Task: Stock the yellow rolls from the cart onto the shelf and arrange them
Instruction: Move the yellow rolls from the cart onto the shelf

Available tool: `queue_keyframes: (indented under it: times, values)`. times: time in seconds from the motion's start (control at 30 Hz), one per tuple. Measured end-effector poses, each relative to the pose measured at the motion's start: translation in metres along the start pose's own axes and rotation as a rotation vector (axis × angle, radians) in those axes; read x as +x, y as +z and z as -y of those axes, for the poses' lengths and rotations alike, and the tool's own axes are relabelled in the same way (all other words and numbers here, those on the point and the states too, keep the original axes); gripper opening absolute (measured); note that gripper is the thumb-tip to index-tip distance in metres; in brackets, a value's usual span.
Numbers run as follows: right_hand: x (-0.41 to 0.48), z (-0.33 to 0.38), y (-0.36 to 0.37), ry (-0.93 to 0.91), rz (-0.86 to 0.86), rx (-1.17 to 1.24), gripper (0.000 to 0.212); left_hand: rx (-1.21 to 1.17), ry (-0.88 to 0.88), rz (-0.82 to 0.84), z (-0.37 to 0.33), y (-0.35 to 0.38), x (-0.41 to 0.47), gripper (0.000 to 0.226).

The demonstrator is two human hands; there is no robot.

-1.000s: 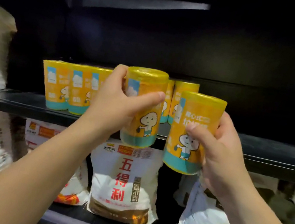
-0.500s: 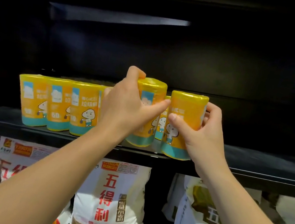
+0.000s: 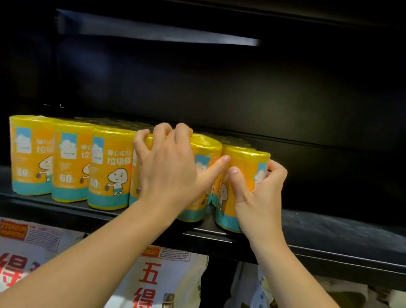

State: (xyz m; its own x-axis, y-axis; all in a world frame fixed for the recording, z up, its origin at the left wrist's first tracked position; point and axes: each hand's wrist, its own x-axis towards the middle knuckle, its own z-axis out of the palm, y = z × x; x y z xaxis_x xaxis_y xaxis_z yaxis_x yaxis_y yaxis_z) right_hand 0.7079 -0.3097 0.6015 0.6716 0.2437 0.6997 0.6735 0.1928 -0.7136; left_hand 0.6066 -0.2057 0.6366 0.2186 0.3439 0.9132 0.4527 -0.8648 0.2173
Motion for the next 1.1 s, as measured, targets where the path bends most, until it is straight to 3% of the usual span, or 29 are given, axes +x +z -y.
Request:
queue_keyframes:
  times: [0.23,0.6,0.93,1.1]
  values:
    - [0.001,-0.003,0.009,-0.049,0.022,-0.106,0.047,0.013,0.020,-0.027,0.006,0.014,-0.002,0.069]
    - [-0.001,-0.002,0.015,-0.072,0.076,-0.233,0.065,0.159,0.045,-0.002,0.015,0.015,0.005,0.069]
    - [0.001,-0.003,0.013,-0.016,0.083,-0.104,0.066,0.190,0.091,0.032,0.017,0.007,0.008,0.069]
    - [-0.002,0.000,0.009,-0.032,0.046,-0.022,0.070,0.049,0.129,0.039,0.021,-0.002,0.001,0.068]
